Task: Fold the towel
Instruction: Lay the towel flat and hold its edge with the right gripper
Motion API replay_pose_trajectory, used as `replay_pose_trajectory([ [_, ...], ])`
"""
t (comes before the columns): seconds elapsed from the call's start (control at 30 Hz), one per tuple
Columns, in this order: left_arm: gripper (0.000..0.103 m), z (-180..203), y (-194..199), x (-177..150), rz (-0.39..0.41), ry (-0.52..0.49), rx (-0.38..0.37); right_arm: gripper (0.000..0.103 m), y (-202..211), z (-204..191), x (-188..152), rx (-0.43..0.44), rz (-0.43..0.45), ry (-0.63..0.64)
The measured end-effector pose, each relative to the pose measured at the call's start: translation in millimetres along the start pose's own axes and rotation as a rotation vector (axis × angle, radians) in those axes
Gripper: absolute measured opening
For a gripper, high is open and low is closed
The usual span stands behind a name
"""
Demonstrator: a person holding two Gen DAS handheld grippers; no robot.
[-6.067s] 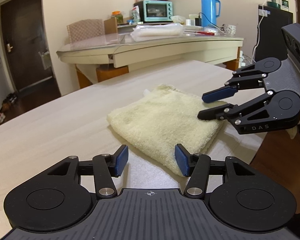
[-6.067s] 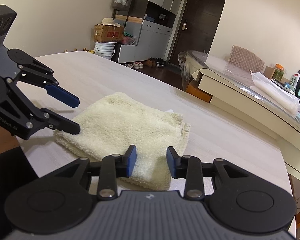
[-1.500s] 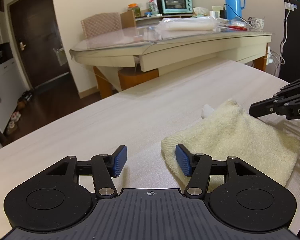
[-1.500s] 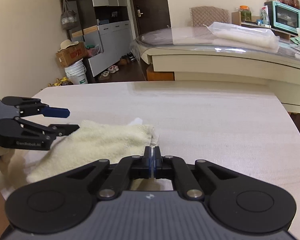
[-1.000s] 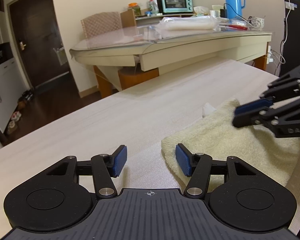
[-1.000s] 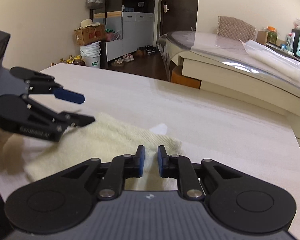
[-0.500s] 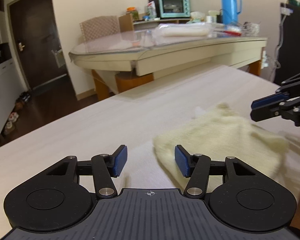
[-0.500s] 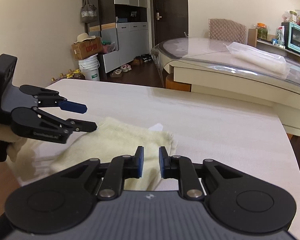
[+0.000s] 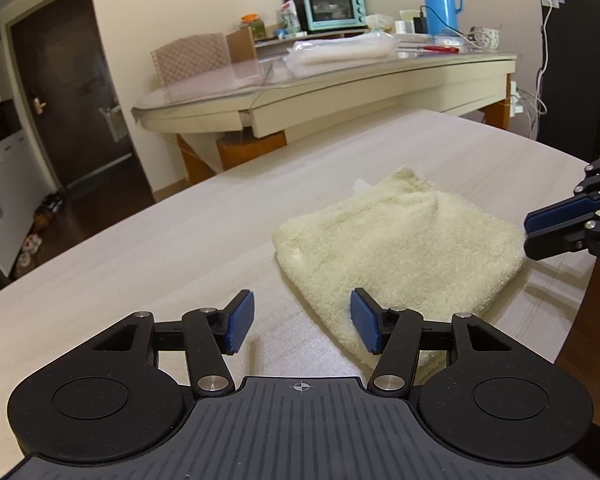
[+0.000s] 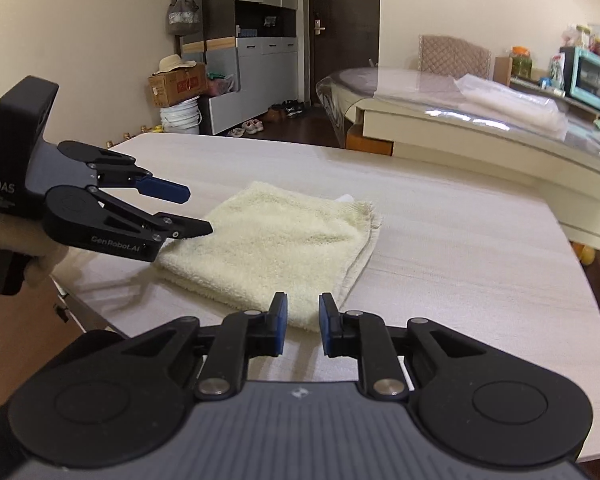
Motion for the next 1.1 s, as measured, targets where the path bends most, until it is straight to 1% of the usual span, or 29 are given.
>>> replay_pose_trajectory([
  [0.03, 0.058, 0.8, 3.1, 0.8, 0.013, 0.005, -0.005, 0.020, 0.9, 0.3, 0.4, 0.000, 0.010, -0.006],
  [0.1, 0.058, 3.0, 6.4, 2.3, 0.026, 0.011, -0.024, 0.025, 1.8, 0.1, 2.5, 0.002, 0.035, -0.010],
  [0.17, 0.058, 6.2, 5.0, 0.6, 0.017, -0.001, -0.026, 0.028, -1.8, -3.4, 5.5, 0.019, 0.051, 0.006],
  [0.23, 0.058, 8.2, 1.9, -2.9, 0.004, -0.017, -0.017, 0.027, -9.1, -8.0, 6.0, 0.023, 0.042, 0.038],
  [0.3, 0.058, 7.1, 0.8, -5.2, -0.002, -0.012, -0.015, 0.025, -15.9, -10.7, 2.4, 0.002, 0.012, 0.068],
  [0.33, 0.060, 5.7, 0.9, -5.7, -0.004, -0.002, -0.017, 0.024, -17.0, -10.8, 0.4, 0.003, 0.005, 0.068],
  [0.47, 0.062, 0.6, -0.5, -6.8, -0.007, 0.024, -0.027, 0.024, -18.0, -9.9, -6.0, 0.019, -0.011, 0.068],
  [0.53, 0.062, 0.2, 3.7, -7.5, 0.001, 0.032, -0.023, 0.024, -18.6, -10.0, -6.0, 0.020, -0.011, 0.068],
  [0.6, 0.059, -0.2, 8.2, -8.4, 0.009, 0.041, -0.019, 0.024, -18.9, -10.3, -6.0, 0.020, -0.009, 0.067],
  [0.7, 0.059, 2.4, 23.3, -15.3, 0.015, 0.064, -0.056, 0.024, -19.1, -8.4, -6.9, 0.026, -0.001, 0.058],
  [0.87, 0.060, 7.5, 29.9, -26.8, 0.003, 0.050, -0.030, 0.025, -21.4, -7.8, -7.1, 0.029, 0.006, 0.060],
  [0.93, 0.062, 7.6, 29.3, -27.3, 0.005, 0.050, -0.020, 0.025, -22.3, -8.1, -6.6, 0.027, 0.005, 0.068],
  [1.0, 0.063, 10.3, 29.3, -27.4, 0.013, 0.024, -0.001, 0.025, -22.8, -8.5, -6.4, 0.025, 0.004, 0.075],
  [1.1, 0.063, 11.2, 29.6, -27.2, 0.011, 0.034, 0.008, 0.025, -23.0, -9.2, -6.9, 0.022, 0.004, 0.089],
])
Point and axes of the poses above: each gripper's, at about its wrist camera, not at the fingertips, and y roughly against the way its jaws point, z to its right, x to its top, the point moved 5 cm from there along -y, roughly the way its jaws point, and after that the axes turned 5 degrees about y, right-handed, at the moved point
